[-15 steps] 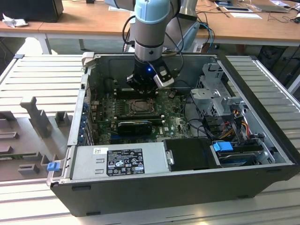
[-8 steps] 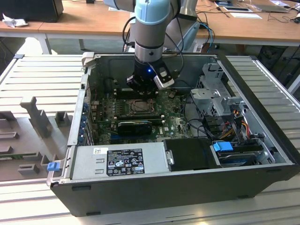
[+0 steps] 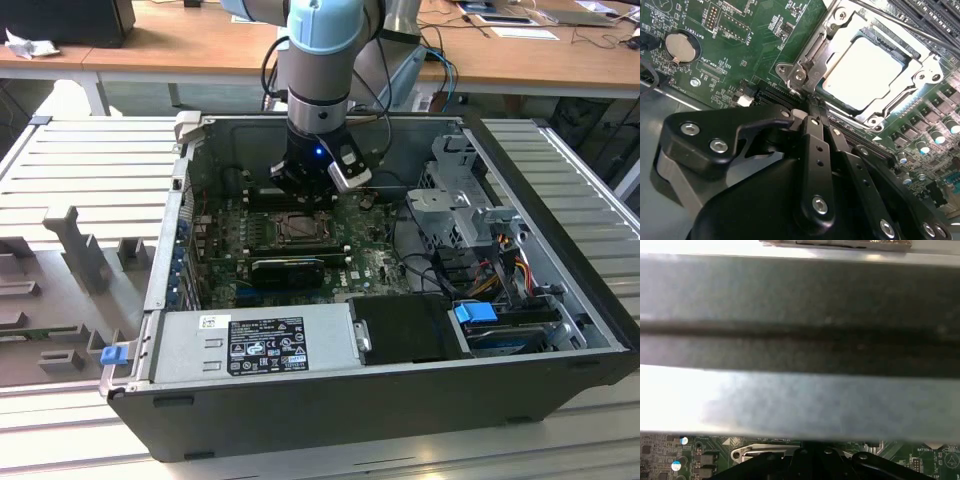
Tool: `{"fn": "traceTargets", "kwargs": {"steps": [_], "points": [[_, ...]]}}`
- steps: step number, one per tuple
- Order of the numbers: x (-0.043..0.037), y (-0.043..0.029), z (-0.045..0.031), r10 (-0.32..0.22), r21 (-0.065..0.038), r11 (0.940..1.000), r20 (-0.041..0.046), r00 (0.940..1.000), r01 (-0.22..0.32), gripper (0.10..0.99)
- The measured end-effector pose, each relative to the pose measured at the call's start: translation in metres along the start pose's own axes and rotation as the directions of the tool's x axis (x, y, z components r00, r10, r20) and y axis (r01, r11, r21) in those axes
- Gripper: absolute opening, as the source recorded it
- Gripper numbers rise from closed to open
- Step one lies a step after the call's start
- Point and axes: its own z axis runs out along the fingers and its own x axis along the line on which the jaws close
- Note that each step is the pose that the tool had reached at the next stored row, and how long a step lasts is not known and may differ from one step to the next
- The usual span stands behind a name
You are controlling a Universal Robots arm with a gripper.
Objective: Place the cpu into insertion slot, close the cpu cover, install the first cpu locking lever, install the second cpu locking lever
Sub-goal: 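Install the first cpu locking lever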
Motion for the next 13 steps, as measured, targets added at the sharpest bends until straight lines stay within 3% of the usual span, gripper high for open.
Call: {"fn": "traceTargets", "kwargs": {"steps": [6,13], "points": [[-0.0001,0.0015,-0.0139,0.0,0.002,1.0,-0.0004,1.0,0.0,0.106],[0.0,-0.0013,-0.0142,0.0,0.002,1.0,-0.0003,1.0,0.0,0.106]]}}
